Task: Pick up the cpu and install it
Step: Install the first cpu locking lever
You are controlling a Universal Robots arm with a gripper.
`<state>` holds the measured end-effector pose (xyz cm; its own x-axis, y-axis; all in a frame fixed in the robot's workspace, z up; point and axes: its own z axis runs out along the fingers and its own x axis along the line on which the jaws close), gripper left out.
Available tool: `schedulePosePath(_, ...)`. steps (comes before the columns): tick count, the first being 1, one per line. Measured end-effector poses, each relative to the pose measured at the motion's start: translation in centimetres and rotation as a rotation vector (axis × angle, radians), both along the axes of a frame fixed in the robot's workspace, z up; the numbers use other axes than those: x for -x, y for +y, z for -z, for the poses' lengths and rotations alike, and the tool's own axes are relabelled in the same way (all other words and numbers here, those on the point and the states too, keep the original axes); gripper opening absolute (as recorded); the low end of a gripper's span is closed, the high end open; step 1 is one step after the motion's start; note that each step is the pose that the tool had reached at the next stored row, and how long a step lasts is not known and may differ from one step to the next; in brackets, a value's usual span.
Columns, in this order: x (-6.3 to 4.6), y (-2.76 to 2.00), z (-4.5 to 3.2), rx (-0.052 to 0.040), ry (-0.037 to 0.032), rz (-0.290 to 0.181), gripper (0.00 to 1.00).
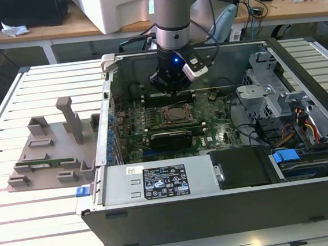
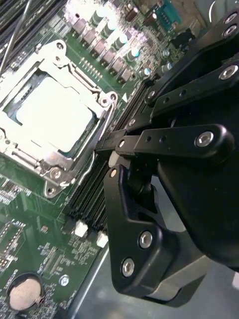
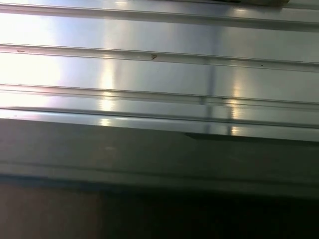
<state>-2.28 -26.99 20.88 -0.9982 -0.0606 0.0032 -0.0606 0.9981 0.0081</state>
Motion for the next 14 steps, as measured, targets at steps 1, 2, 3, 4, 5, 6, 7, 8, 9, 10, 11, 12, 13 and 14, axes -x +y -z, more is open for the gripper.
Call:
schedulePosePath(1,-0.2,0.0,0.07,0.0,0.0001,0.0,0.11)
schedulePosePath(2,-0.3,0.0,0.12,0.0,0.0002,0.0,0.11)
schedulePosePath(3,-0.5,0.0,0.19,0.0,0.0002,0.0,0.11)
schedulePosePath(4,-0.6,0.0,0.23,0.0,0.0002,0.0,0.11)
schedulePosePath(5,-0.7,0.0,0.29,0.0,0.0003,0.0,0.11)
schedulePosePath(6,-0.8,0.0,0.33,0.0001,0.0004,0.0,0.11)
schedulePosePath(7,-0.9,0.0,0.38,0.0001,0.0004,0.0,0.11)
schedulePosePath(8,-1.0,-0.01,0.41,0.0003,0.0005,0.0,0.11)
schedulePosePath(9,-1.1,-0.01,0.44,0.0004,0.0006,0.0,0.11)
schedulePosePath(10,-1.2,-0.01,0.46,0.0005,0.0007,0.0,0.11)
schedulePosePath(11,-1.2,-0.01,0.48,0.0005,0.0006,0.0,0.11)
schedulePosePath(12,-1.2,-0.01,0.49,0.0003,0.0005,0.0,0.11)
schedulePosePath(13,-1.2,-0.01,0.51,0.0,0.0003,0.0,0.11)
schedulePosePath(14,-1.2,-0.02,0.51,-0.0001,0.0002,0.0,0.11)
